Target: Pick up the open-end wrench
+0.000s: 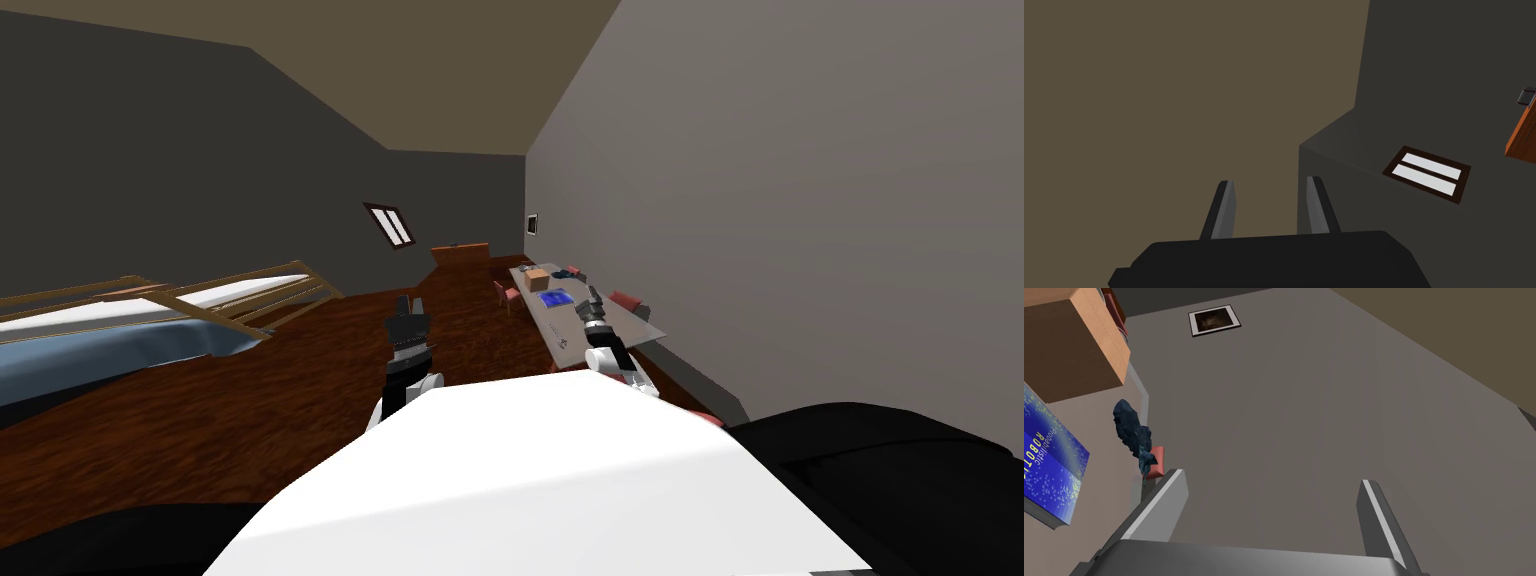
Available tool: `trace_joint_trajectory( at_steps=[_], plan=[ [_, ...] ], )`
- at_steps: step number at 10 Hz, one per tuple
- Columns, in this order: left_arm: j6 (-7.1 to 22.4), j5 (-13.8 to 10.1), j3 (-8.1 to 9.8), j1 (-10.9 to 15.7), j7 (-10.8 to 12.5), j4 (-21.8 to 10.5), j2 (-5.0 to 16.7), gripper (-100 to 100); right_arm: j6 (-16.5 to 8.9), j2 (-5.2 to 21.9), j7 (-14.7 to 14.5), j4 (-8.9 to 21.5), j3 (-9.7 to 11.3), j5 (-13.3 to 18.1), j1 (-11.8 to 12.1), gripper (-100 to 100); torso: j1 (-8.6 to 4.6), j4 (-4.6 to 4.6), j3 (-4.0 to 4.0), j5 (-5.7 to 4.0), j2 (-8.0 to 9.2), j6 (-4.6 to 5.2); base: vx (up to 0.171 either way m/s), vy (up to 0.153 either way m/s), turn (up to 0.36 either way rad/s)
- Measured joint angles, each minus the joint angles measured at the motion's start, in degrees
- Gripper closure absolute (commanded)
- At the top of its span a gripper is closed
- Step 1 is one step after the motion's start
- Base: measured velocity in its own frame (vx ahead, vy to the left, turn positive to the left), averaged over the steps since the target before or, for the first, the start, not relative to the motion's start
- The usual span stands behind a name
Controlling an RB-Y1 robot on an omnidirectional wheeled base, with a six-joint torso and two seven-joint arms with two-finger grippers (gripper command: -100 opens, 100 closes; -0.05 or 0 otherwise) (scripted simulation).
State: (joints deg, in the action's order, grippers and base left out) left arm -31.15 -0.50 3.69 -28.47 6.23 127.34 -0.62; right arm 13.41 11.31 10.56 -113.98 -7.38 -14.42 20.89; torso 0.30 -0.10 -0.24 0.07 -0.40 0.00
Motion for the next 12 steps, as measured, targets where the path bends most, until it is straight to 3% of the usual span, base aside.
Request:
trace_joint_trajectory(
  at_steps=[3, 11, 12],
  plan=[
    [0.00, 0.00, 0.01, 0.00, 0.00, 0.00, 0.00, 0, -2.99, 1.48, 1.01, 3.44, -0.79, -1.74, -0.82, -100, -0.17, 0.00, 0.01, -0.03, 0.02, 0.01, 0.119, 0.042, 0.031],
    [0.00, 0.00, 0.01, 0.00, 0.00, 0.00, 0.00, 0, -14.37, 4.64, 3.80, 12.69, -3.54, -6.66, -3.41, -100, -0.13, 0.00, 0.01, -0.02, 0.04, 0.01, 0.115, 0.054, 0.019],
    [0.00, 0.00, 0.00, 0.00, 0.00, 0.00, 0.00, 0, -15.61, 5.58, 4.43, 14.97, -3.91, -7.65, -3.88, -100, -0.12, 0.00, 0.01, -0.02, 0.02, 0.01, 0.115, 0.042, 0.006]
  ],
)
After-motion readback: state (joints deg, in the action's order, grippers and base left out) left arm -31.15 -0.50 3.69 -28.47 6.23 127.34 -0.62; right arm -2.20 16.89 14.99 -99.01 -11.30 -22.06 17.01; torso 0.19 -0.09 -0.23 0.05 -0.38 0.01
